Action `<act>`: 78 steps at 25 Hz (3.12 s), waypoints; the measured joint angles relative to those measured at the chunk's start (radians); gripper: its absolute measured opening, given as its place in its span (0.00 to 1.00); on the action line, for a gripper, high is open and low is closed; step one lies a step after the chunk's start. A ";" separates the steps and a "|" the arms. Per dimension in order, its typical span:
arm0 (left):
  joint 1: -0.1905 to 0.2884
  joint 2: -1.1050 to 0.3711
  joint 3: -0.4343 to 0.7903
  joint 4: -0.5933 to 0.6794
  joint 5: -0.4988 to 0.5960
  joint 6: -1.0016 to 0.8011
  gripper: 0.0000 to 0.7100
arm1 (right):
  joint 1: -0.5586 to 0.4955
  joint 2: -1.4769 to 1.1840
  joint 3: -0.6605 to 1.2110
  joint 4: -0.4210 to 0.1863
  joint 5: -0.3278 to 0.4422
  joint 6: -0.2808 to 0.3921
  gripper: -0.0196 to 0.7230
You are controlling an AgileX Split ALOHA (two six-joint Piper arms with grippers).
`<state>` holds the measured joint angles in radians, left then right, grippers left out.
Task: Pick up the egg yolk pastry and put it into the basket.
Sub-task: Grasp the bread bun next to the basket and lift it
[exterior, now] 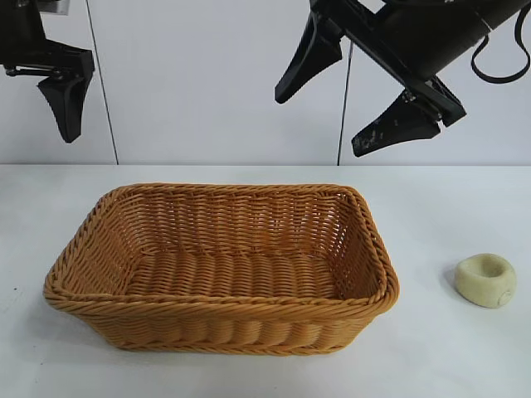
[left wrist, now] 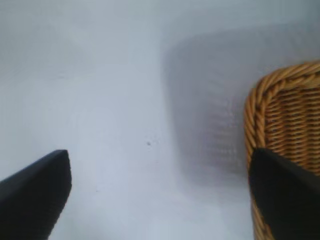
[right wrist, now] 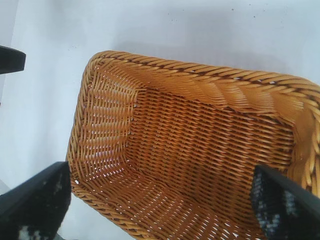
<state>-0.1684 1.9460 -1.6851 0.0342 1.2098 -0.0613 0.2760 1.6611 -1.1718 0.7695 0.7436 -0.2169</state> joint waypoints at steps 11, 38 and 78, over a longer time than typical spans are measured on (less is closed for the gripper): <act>0.125 -0.021 0.015 0.012 0.000 0.000 0.98 | 0.000 0.000 0.000 0.000 0.000 0.000 0.96; 0.125 -1.135 1.013 -0.017 -0.095 0.001 0.98 | 0.000 0.000 0.000 0.000 0.000 0.000 0.96; 0.125 -1.949 1.182 -0.056 -0.140 0.008 0.98 | -0.005 0.000 -0.176 -0.689 0.291 0.330 0.96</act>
<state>-0.0439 -0.0033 -0.5030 -0.0220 1.0697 -0.0534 0.2715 1.6611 -1.3477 0.0806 1.0349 0.1126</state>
